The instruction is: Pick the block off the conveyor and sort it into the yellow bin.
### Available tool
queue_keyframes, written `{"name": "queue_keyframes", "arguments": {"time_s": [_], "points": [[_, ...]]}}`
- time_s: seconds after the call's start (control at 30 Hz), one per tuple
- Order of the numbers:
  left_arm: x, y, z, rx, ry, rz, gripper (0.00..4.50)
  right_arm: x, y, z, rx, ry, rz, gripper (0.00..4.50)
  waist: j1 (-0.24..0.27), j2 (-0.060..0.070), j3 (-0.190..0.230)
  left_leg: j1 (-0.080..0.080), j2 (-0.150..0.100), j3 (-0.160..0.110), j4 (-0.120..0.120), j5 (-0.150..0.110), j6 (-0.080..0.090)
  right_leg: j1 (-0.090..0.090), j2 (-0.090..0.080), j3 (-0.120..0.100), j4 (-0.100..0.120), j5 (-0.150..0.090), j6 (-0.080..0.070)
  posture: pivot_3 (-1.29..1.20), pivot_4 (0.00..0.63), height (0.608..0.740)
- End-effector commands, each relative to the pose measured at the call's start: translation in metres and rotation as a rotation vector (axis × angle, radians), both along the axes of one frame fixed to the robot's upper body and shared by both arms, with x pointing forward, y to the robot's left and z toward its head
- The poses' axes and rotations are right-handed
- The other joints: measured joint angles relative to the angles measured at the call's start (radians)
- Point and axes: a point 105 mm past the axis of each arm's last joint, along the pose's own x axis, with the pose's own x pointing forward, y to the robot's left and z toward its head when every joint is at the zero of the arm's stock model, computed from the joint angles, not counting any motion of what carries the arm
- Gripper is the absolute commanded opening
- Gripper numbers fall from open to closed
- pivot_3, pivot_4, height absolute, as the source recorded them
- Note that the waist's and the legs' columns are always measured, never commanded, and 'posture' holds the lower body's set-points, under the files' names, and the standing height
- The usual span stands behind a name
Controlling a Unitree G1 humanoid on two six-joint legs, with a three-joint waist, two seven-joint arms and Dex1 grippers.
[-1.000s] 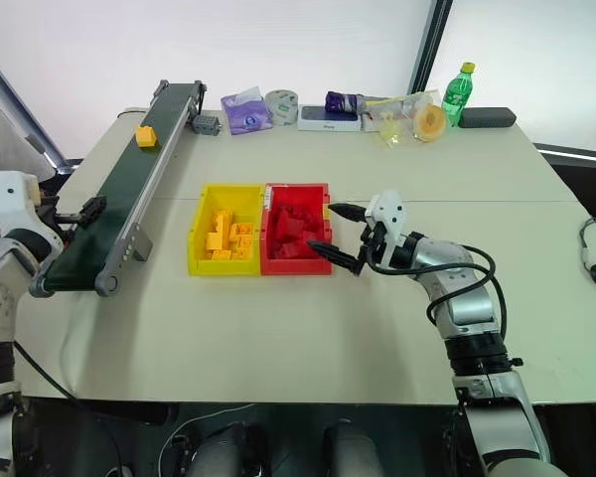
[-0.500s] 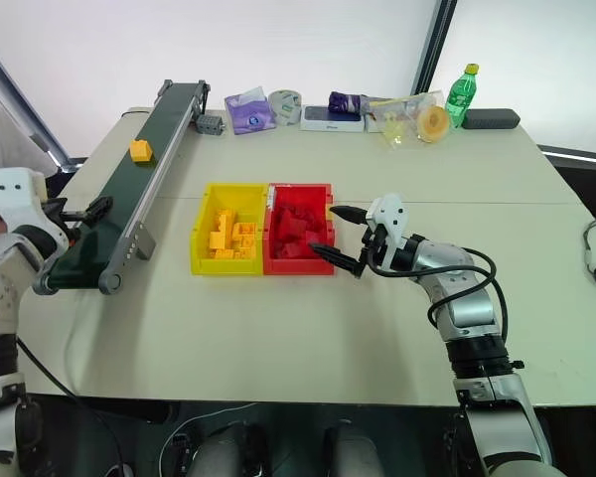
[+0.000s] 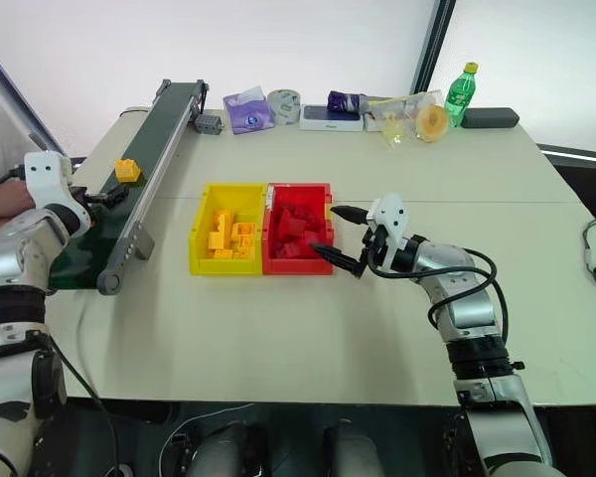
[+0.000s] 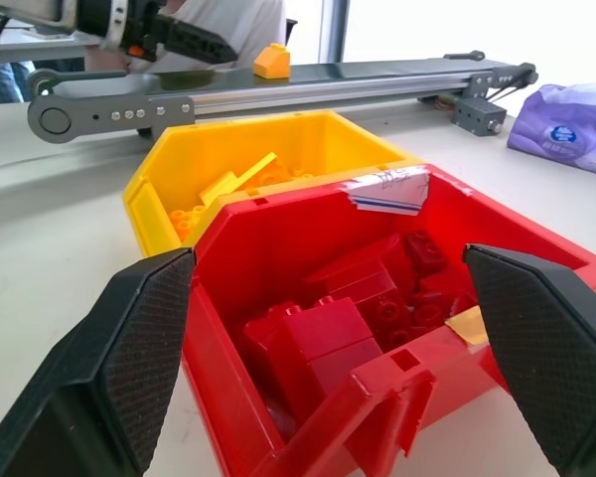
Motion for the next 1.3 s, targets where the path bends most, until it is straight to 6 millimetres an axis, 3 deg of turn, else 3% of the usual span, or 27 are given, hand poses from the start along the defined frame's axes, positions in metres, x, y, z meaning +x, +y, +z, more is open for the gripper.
{"name": "queue_keyframes", "arguments": {"time_s": [0.03,0.37,0.47,0.57,0.6,0.73,0.87,1.1,1.3], "points": [[0.005,-0.003,0.019,0.016,-0.064,-0.002,4.43,-0.003,-0.002,0.014,0.010,-0.054,-0.003,4.50,0.000,0.000,0.000,0.000,0.000,0.000,0.000,0.000,0.000,0.000,0.000,0.000,0.000,0.000,0.000,0.00,0.150,0.740],[0.005,-0.009,-0.005,-0.007,0.012,-0.019,4.43,-0.004,-0.003,0.015,0.009,-0.053,-0.011,4.50,-0.005,0.000,0.000,-0.002,0.000,0.000,0.000,0.000,0.000,-0.003,0.000,0.000,0.001,0.000,0.000,0.00,0.150,0.740],[0.003,-0.015,-0.003,-0.062,-0.009,-0.047,3.10,-0.004,-0.003,0.016,0.010,-0.053,-0.013,4.50,-0.004,0.000,0.000,-0.002,0.000,0.000,0.000,0.000,0.000,-0.003,0.000,0.000,0.001,0.000,0.000,0.00,0.150,0.740],[-0.001,-0.005,0.010,-0.022,-0.050,0.021,1.51,-0.005,-0.004,0.016,0.009,-0.051,-0.015,4.50,-0.001,0.000,0.000,-0.003,0.000,0.000,0.001,0.000,0.000,-0.003,0.000,0.000,0.001,0.000,0.000,0.00,0.150,0.740],[-0.003,-0.004,0.012,-0.016,-0.052,0.021,1.28,-0.004,-0.004,0.015,0.009,-0.051,-0.016,4.50,-0.001,0.000,0.000,-0.003,0.000,0.000,0.001,0.000,0.000,-0.003,0.000,0.000,0.001,0.000,0.000,0.00,0.150,0.740],[-0.012,-0.006,0.017,-0.021,-0.059,0.014,1.31,-0.004,-0.004,0.015,0.010,-0.049,-0.018,4.50,-0.002,0.000,0.000,-0.003,0.000,-0.001,0.002,0.000,0.000,-0.003,0.000,0.000,0.001,0.000,0.000,0.00,0.150,0.740],[-0.023,-0.023,0.027,-0.015,-0.109,-0.093,1.31,-0.004,-0.003,0.016,0.011,-0.049,-0.017,4.50,-0.003,0.000,0.000,-0.003,0.000,-0.001,0.001,0.000,0.000,-0.003,0.000,0.000,0.001,0.000,0.000,0.00,0.150,0.740],[-0.048,-0.078,0.046,-0.018,-0.194,-0.447,1.31,-0.005,-0.006,0.021,0.014,-0.051,-0.005,4.50,0.000,0.000,0.000,-0.003,0.001,-0.001,0.002,0.000,0.000,-0.003,0.000,0.000,0.002,0.000,0.000,0.00,0.150,0.740],[-0.036,-0.135,0.035,-0.026,-0.144,-0.564,1.31,-0.006,-0.010,0.027,0.034,-0.063,-0.009,4.50,0.003,0.000,0.000,-0.003,0.000,-0.002,0.003,0.000,0.000,-0.002,0.000,0.001,0.002,0.000,0.000,0.00,0.150,0.740]]}}
